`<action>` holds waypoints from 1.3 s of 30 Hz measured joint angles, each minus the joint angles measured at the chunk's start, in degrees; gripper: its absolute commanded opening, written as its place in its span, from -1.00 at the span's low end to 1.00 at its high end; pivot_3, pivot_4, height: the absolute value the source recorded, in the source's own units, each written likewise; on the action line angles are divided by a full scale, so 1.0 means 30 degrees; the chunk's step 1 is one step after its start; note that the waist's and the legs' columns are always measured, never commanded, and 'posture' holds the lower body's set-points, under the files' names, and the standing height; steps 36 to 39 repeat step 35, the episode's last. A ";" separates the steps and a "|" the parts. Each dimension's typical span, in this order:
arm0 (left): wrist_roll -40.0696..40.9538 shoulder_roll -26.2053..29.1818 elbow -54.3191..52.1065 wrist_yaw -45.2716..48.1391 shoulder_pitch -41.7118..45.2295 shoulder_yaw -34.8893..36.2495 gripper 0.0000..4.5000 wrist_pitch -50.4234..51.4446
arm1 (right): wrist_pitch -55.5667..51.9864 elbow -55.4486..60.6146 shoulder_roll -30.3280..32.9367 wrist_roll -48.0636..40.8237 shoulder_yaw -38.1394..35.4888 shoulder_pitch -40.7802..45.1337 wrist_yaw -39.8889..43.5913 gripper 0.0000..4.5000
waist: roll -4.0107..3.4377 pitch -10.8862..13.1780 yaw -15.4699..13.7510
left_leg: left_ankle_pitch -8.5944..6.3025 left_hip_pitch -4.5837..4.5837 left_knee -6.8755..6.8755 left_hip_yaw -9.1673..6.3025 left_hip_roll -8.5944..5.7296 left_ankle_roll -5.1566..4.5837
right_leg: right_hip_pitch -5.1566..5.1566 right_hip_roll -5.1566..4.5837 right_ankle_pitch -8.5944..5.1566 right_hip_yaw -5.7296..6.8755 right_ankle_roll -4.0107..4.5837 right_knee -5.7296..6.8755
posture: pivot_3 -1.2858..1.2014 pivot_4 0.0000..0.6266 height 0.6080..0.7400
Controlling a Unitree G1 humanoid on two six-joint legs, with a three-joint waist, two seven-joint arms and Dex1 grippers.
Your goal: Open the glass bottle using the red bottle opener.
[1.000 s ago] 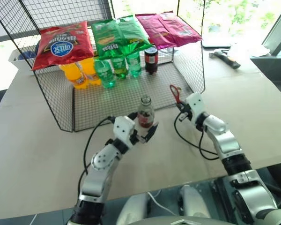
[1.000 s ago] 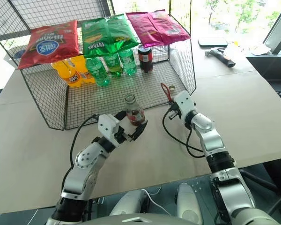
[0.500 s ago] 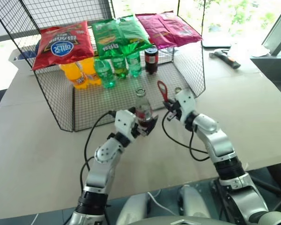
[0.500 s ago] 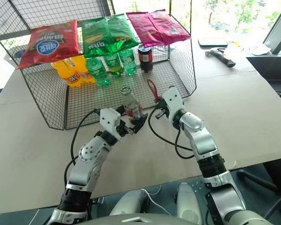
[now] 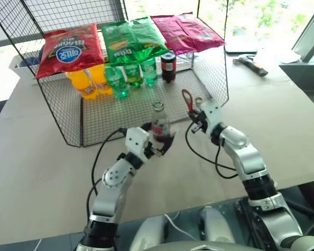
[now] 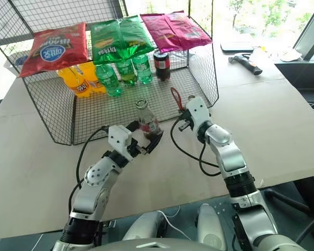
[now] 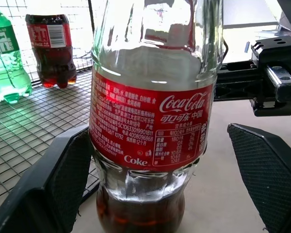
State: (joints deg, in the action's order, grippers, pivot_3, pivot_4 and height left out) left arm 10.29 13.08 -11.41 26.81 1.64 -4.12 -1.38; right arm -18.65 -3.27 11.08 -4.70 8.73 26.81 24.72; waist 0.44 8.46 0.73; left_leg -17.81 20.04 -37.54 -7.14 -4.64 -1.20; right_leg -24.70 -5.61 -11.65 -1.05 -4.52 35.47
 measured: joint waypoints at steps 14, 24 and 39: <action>-0.0096 0.0402 -0.1965 -0.0556 -0.2681 0.0542 0.99 -0.0176 | -0.2509 0.1854 0.0822 -0.1445 -0.0639 -0.1958 0.0818 -1.00 | 0.0005 -0.0003 -0.0001 | -0.0003 0.0002 -0.0006 0.0013 0.0055 -0.0005 | 0.0001 -0.0005 0.0000 -0.0014 0.0000 -0.0003 | 0.03 -0.52 0.98; -0.0551 0.1154 -0.4631 -0.1443 -0.7421 0.2055 1.00 -0.0057 | -0.6056 0.4868 0.3894 -0.3522 -0.1962 -0.3973 0.2504 0.82 | 0.0020 0.0005 -0.0041 | -0.0005 -0.0002 -0.0006 0.0039 0.0082 -0.0010 | 0.0012 0.0002 -0.0001 -0.0008 -0.0003 0.0000 | 0.03 -0.52 0.98; -0.1689 0.1473 -0.5758 -0.2611 -1.0618 0.3832 1.00 0.0512 | 0.4245 0.1084 0.7568 -0.3345 -0.3766 -0.7144 0.8080 0.97 | 0.0115 0.0049 -0.0085 | -0.0018 -0.0025 -0.0007 0.0098 0.0098 -0.0031 | 0.0041 0.0005 -0.0002 -0.0036 -0.0007 -0.0027 | 0.03 -0.52 0.98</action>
